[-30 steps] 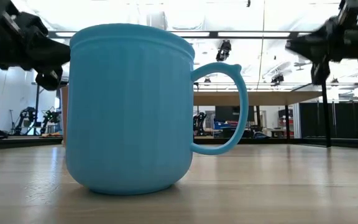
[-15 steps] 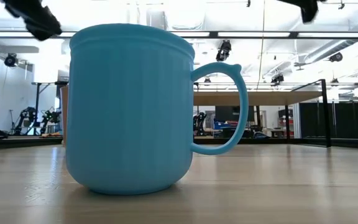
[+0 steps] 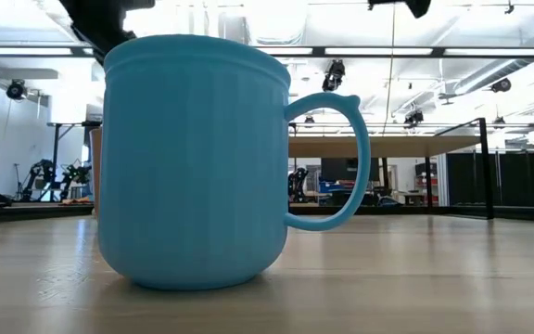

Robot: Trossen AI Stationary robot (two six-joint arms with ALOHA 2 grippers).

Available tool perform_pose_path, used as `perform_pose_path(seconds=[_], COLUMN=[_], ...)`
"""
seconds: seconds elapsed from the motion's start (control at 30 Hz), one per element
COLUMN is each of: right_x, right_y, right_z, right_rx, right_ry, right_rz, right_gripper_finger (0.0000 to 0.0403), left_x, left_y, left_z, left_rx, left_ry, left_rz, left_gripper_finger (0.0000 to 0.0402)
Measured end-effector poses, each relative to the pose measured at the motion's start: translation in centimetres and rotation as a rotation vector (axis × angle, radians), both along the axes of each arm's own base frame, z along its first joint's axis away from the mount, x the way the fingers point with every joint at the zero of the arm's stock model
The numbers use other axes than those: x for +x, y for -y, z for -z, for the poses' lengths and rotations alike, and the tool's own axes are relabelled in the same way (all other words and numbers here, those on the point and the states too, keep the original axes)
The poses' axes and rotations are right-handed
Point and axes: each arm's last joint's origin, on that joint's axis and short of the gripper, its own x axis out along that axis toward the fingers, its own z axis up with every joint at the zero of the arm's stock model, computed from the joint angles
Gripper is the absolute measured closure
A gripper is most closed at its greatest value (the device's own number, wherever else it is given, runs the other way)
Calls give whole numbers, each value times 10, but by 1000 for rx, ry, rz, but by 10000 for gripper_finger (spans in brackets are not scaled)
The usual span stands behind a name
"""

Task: Stack small to large cups/mugs on shelf
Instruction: Put the light brown cup on the shelf

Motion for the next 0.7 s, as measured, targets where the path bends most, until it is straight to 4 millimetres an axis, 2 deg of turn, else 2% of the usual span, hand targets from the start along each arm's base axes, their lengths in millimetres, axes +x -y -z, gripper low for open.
perform_pose_path(seconds=[0.17,0.4,0.53,0.63,0.7], right_x=[20,40,42,40,37], right_y=[2,5,5,4,4], right_z=[12,26,26,24,22], right_rx=[18,97,99,100,96], right_ry=[-122,-168,-166,-158,-144], right_rz=[2,45,45,43,41], right_gripper_finger=[349,349,349,349,349], left_x=[18,35,37,32,28], left_y=[1,1,-4,-10,-12], left_z=[1,-1,5,13,19], left_rx=[-4,9,-12,-60,-66], left_ry=[-55,-118,-238,-365,-457], left_rz=[-23,-32,-97,-206,-221], left_gripper_finger=[368,368,368,368,368])
